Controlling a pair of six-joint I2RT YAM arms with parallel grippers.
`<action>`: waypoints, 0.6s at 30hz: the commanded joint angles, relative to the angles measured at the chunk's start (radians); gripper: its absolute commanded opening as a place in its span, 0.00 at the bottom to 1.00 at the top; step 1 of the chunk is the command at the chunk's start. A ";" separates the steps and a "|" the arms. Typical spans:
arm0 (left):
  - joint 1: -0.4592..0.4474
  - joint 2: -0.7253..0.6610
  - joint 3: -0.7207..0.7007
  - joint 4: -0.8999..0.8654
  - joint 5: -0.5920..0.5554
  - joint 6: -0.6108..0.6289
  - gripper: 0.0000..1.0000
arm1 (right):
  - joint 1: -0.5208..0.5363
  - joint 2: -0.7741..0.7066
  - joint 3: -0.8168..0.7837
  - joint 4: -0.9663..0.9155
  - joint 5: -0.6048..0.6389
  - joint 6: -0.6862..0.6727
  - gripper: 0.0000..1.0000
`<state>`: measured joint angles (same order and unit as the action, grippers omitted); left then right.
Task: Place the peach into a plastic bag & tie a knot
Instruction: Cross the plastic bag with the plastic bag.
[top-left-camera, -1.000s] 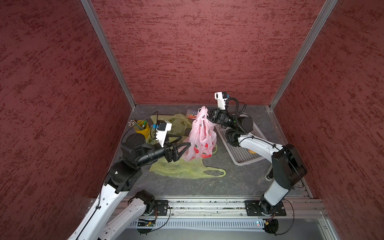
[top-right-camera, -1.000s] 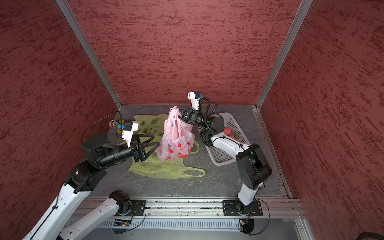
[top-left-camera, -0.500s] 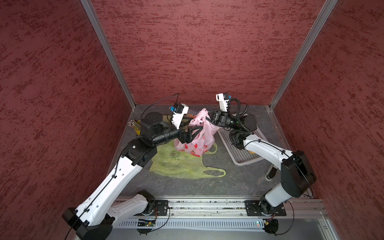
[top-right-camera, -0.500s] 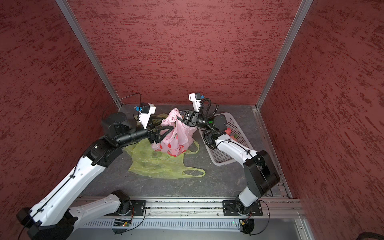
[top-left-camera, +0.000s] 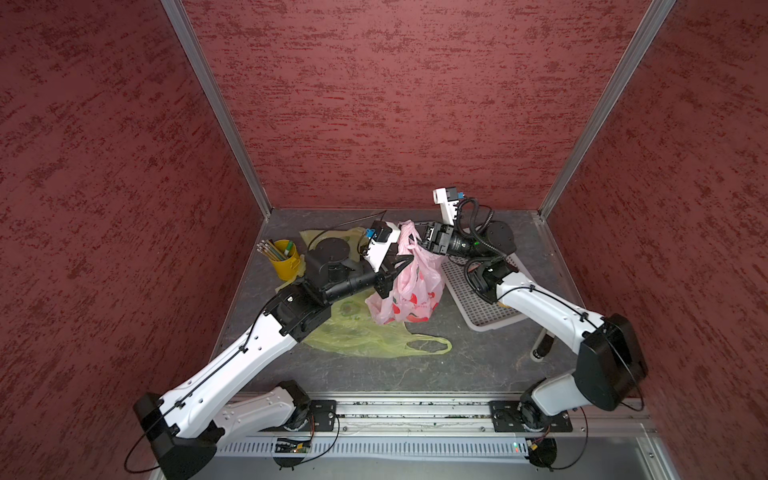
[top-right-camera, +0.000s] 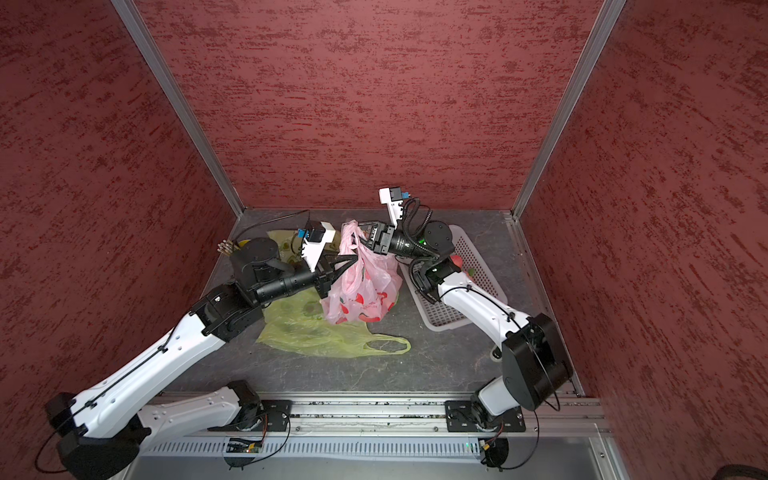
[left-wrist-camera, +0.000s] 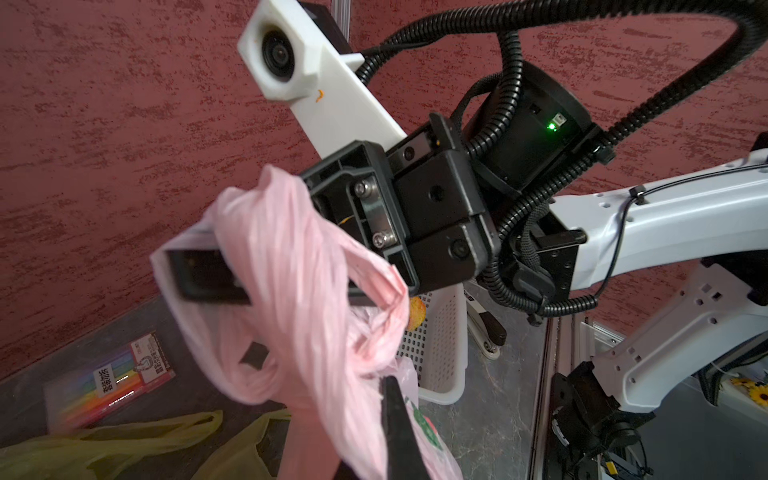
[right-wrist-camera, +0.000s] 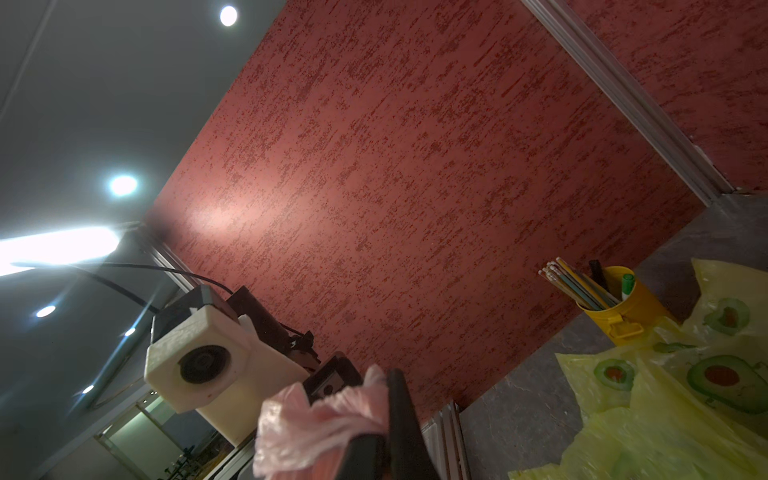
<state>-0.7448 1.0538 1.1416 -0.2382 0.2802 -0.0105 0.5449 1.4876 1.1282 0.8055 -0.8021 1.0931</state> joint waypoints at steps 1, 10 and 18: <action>-0.030 0.020 -0.005 0.038 0.004 0.005 0.00 | -0.006 -0.029 0.015 -0.124 0.118 -0.118 0.00; -0.049 0.081 -0.068 0.186 -0.077 -0.051 0.00 | 0.024 0.080 -0.019 0.362 -0.012 0.310 0.00; -0.042 0.047 -0.180 0.263 -0.253 -0.074 0.00 | 0.024 0.101 -0.041 0.509 -0.026 0.531 0.00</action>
<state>-0.7849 1.1065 0.9928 0.0105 0.1040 -0.0631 0.5587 1.5974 1.0824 1.1374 -0.8291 1.4738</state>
